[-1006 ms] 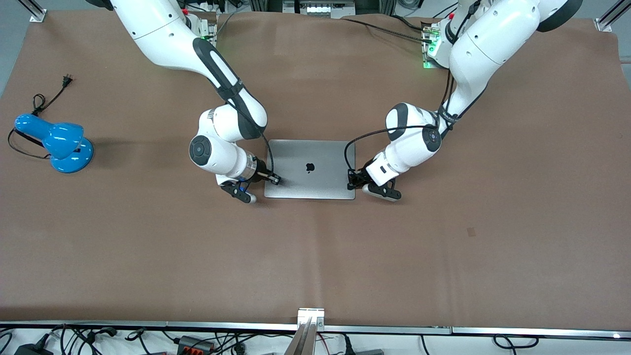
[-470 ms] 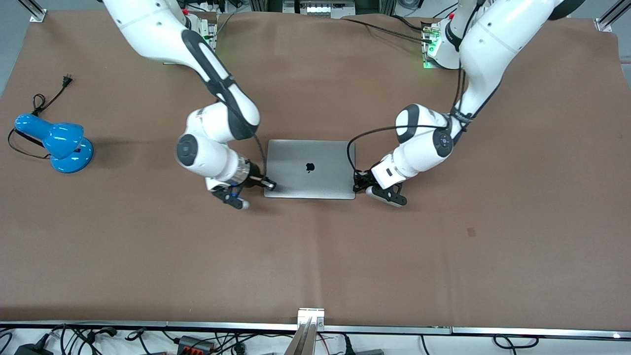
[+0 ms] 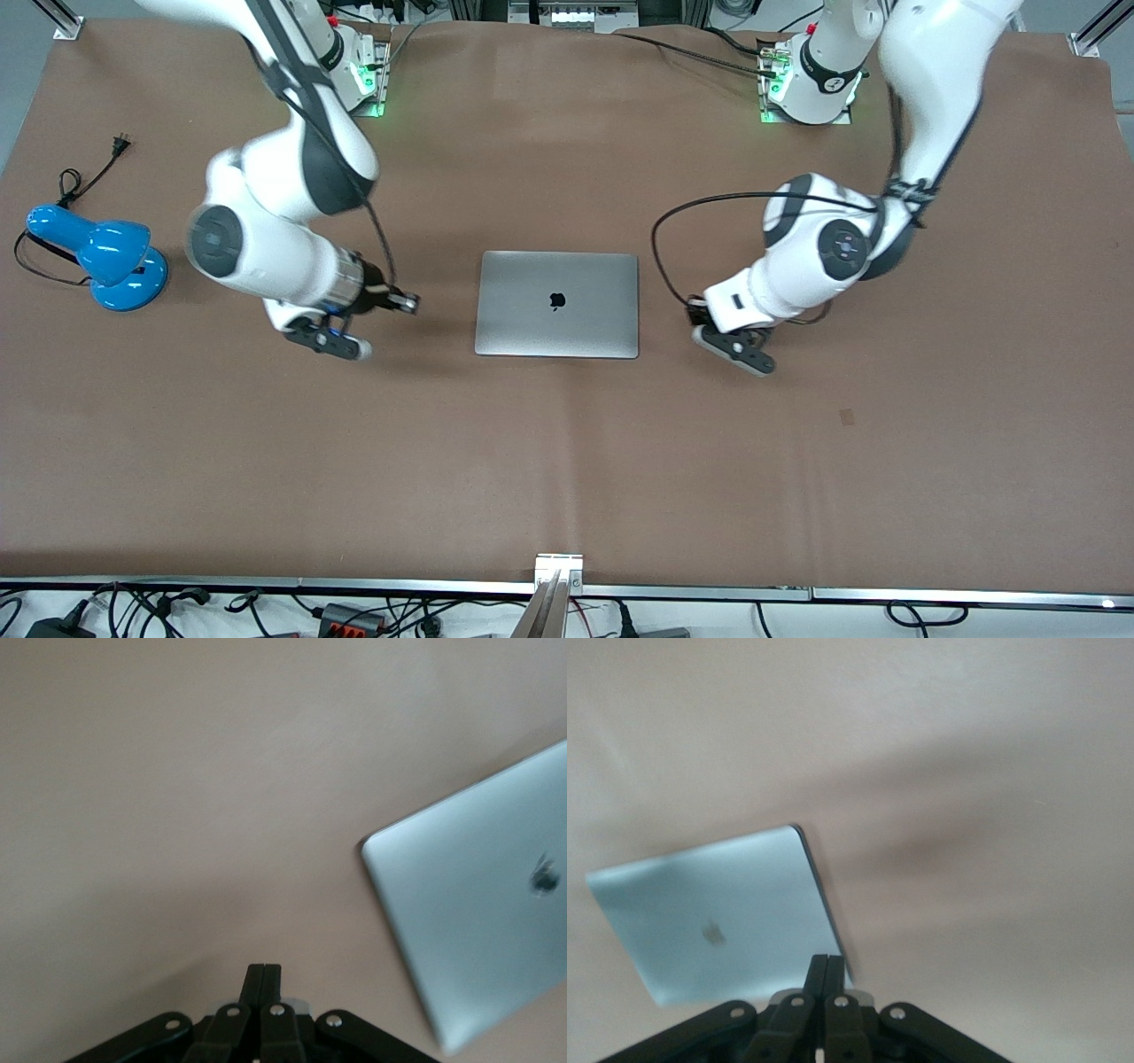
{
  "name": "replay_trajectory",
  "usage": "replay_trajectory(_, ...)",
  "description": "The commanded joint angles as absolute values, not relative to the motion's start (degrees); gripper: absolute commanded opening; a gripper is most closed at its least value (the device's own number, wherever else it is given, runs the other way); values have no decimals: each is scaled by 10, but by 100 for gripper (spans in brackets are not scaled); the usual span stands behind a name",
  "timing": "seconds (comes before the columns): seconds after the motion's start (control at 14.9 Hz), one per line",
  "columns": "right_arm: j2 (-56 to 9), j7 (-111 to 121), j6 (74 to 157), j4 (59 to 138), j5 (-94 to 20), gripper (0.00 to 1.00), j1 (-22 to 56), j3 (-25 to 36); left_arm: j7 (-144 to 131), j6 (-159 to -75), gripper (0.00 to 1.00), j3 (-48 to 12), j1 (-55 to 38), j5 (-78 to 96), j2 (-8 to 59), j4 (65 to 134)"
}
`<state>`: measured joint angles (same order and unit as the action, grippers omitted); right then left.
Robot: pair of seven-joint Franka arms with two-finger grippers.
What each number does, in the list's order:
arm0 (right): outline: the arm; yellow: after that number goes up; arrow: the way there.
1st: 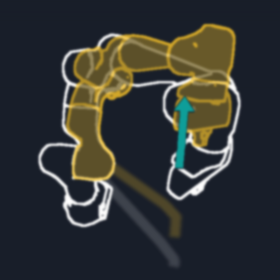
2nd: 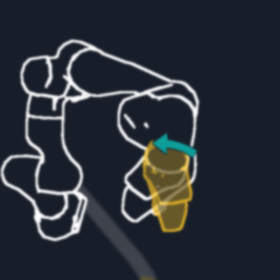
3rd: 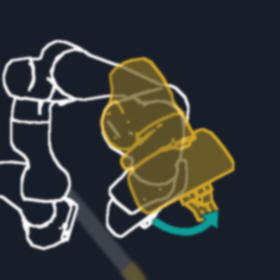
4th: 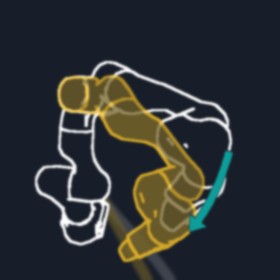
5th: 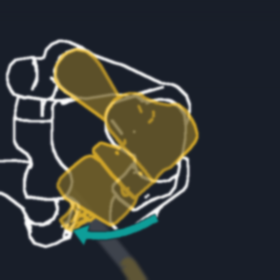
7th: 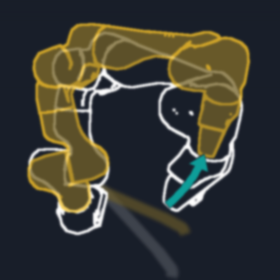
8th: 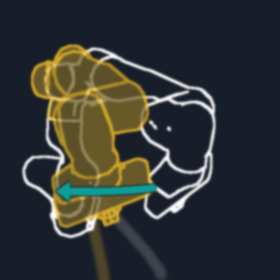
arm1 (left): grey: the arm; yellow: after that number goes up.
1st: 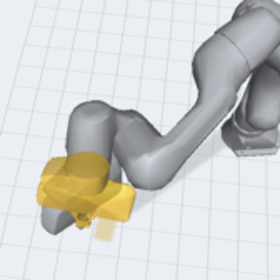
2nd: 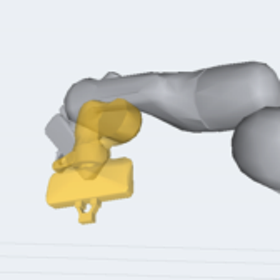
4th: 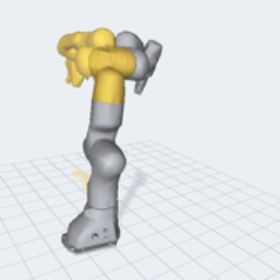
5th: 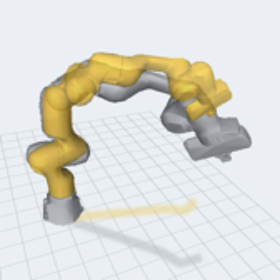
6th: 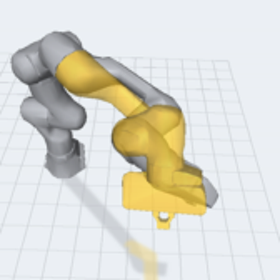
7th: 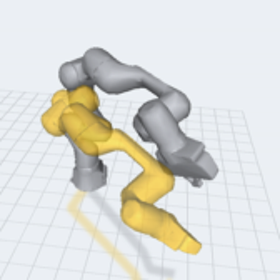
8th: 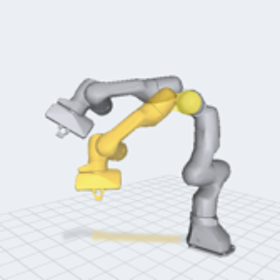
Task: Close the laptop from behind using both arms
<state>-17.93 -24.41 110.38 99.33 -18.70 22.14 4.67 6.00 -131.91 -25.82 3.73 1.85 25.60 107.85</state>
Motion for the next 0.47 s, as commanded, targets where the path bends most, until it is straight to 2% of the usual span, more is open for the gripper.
replay_trajectory(0.0, -129, -172, 1032, 1001, -162, 0, 226, 96, 66, -1145, 1, -255, 48, -42, 243, 988)
replay_trajectory(0.34, -66, -78, 970, 999, -70, 0, 226, 152, 70, -954, 1, -255, 81, -67, 241, 872)
replay_trajectory(0.4, -59, -58, 961, 995, -56, 0, 226, 162, 70, -918, 5, -256, 86, -82, 240, 842)
